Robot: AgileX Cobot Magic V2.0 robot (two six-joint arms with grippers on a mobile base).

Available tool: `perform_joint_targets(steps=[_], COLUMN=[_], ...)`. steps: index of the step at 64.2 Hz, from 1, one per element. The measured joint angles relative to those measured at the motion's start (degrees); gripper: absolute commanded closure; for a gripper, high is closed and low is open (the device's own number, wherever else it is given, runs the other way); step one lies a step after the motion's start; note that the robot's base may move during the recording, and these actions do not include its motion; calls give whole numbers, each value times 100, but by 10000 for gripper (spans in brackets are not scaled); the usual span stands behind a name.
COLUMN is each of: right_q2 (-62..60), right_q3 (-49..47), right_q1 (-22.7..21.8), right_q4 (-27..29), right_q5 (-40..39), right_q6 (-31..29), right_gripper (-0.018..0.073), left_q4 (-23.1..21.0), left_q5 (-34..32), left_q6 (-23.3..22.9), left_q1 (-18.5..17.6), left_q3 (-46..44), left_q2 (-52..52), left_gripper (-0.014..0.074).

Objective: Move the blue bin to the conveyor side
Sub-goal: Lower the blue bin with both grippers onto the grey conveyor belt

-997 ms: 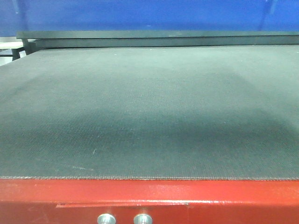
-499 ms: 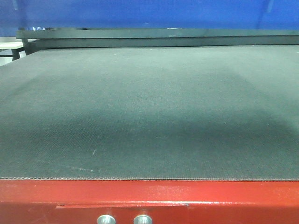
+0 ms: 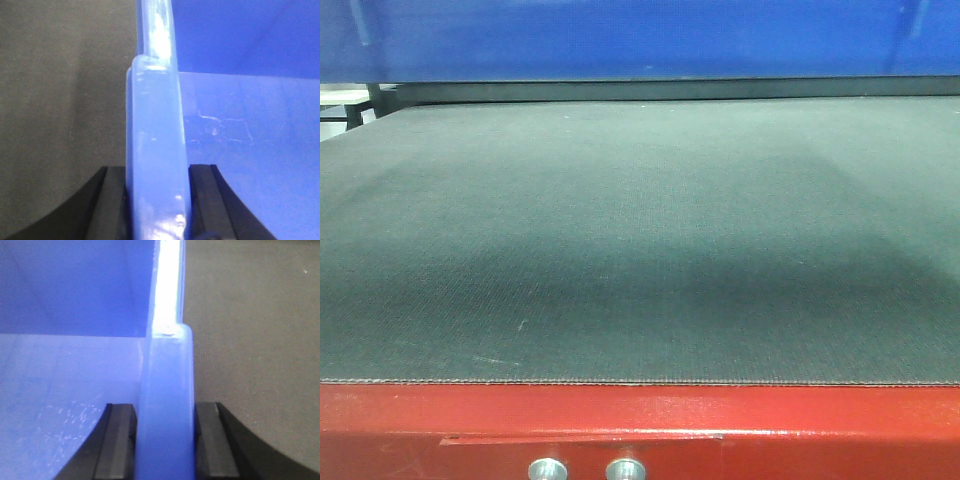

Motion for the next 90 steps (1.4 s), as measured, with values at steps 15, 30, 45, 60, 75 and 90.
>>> perform_joint_targets(steps=[15,30,45,60,75,90], right_q2=[724,1465,1981,2246,2484,2607], right_q3=[0,0,0,0,0,0], right_q1=[0,-73,-76,-85,-98,-98], right_q4=[29,-137,-264,-326,-326,-326], right_q5=[-316,-572,-822,-1195,-1251,-1265], right_q6=[0,0,11,20,20,20], right_gripper=[648,648,648,648,648,628], left_q4=[170,257,311,349,372,386], left_q5=[-372,-1124,-1459,-1735,-1796,-1809], left_q6=[-11,0,10,10,10,21], left_q1=[0,11,23,34,34,34], left_q3=[0,0,12,24,24,24], left_q2=[573,1609,2242,2533,2691,2838], left_gripper=[615,615,615,615,615,595])
